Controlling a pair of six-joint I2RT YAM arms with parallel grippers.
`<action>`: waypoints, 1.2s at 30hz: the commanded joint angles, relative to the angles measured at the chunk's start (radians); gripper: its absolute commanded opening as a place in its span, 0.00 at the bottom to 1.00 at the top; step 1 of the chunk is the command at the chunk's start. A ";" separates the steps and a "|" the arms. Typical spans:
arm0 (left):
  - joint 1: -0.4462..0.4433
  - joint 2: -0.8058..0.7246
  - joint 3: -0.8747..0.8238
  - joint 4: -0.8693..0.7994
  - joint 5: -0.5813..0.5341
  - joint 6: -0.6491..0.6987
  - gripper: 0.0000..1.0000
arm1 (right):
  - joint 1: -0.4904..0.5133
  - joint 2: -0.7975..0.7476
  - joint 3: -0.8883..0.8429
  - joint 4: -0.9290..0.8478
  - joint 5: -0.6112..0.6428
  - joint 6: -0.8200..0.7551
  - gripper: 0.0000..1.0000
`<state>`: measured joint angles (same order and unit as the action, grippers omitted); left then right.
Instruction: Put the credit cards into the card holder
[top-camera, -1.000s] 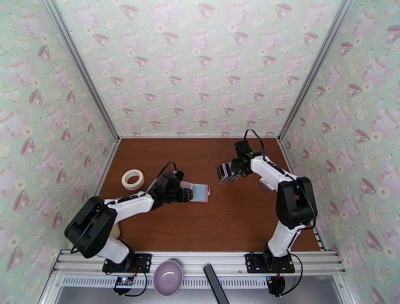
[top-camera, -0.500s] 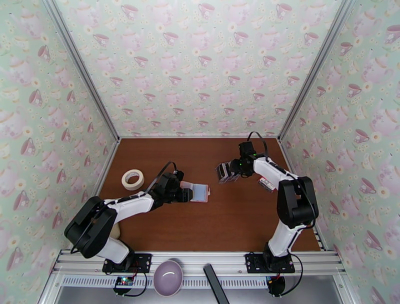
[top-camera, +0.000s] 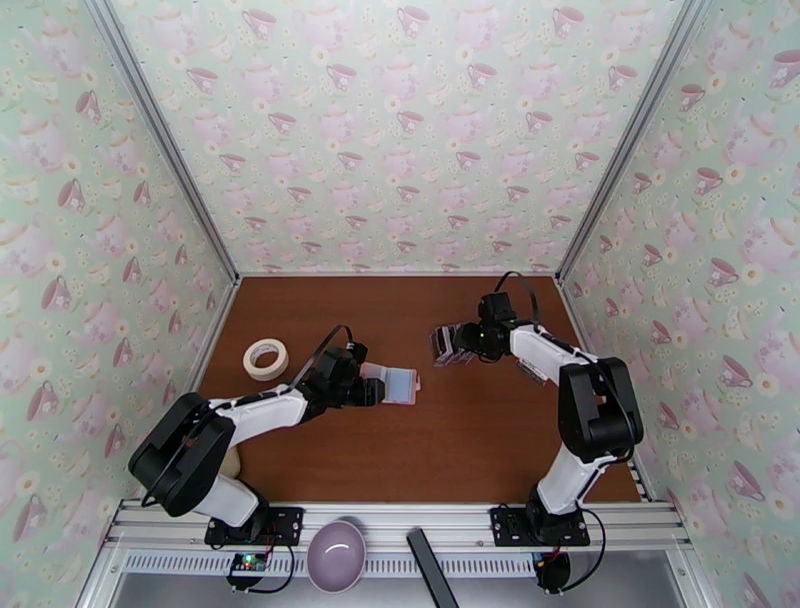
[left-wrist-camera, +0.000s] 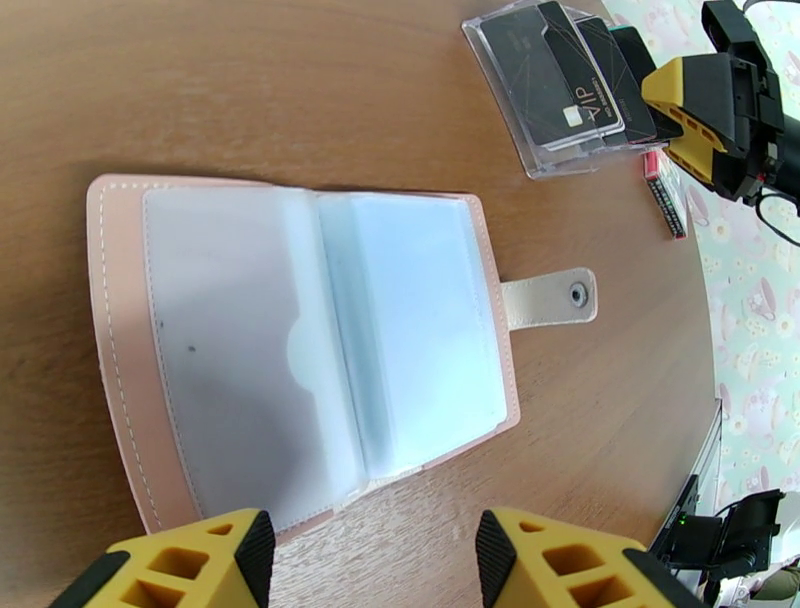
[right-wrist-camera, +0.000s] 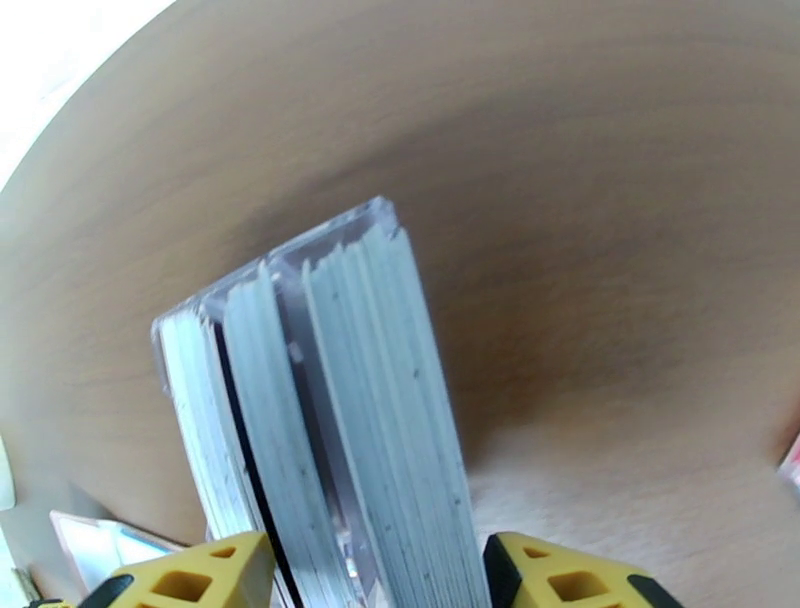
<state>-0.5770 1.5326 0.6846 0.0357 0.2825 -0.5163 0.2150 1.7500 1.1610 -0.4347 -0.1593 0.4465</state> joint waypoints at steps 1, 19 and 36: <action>0.005 0.005 -0.016 0.036 0.027 -0.012 0.59 | 0.024 -0.038 -0.027 -0.005 -0.073 0.030 0.60; 0.003 0.000 -0.025 0.037 0.029 -0.017 0.59 | -0.023 0.013 0.025 0.004 -0.023 0.031 0.60; 0.002 0.004 -0.007 0.024 0.028 -0.016 0.59 | -0.089 0.044 -0.006 0.078 -0.160 0.037 0.60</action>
<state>-0.5770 1.5326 0.6689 0.0647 0.2924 -0.5243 0.1303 1.7714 1.1599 -0.3779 -0.2798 0.4713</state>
